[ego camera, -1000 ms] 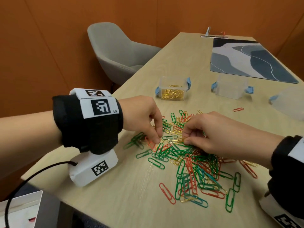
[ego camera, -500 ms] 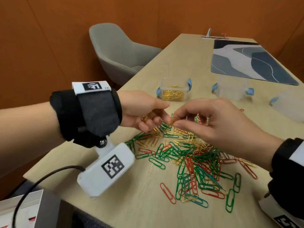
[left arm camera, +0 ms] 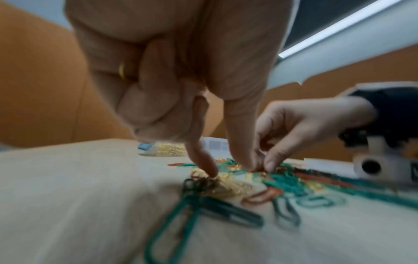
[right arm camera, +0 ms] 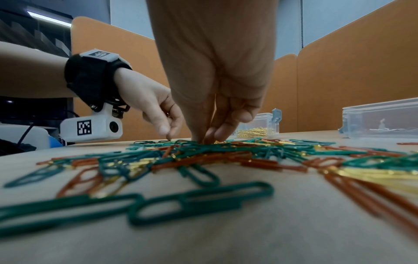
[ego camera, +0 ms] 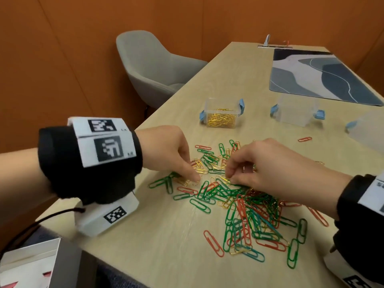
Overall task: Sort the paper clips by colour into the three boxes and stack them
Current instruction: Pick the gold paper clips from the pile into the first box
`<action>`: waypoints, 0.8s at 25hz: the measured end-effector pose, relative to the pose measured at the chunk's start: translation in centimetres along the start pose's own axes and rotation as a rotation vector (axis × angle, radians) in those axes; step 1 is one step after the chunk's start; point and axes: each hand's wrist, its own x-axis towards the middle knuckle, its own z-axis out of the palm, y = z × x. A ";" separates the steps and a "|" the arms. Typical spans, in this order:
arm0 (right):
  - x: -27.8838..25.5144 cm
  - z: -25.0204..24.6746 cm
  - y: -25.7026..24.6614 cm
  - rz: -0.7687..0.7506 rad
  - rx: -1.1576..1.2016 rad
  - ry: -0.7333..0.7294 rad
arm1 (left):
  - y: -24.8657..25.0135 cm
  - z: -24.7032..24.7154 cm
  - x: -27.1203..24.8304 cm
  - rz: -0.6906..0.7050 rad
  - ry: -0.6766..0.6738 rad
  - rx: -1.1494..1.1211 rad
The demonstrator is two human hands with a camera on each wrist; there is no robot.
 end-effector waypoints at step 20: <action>0.2 0.0 -0.5 0.043 -0.011 -0.066 | 0.4 0.2 0.8 0.097 0.250 0.006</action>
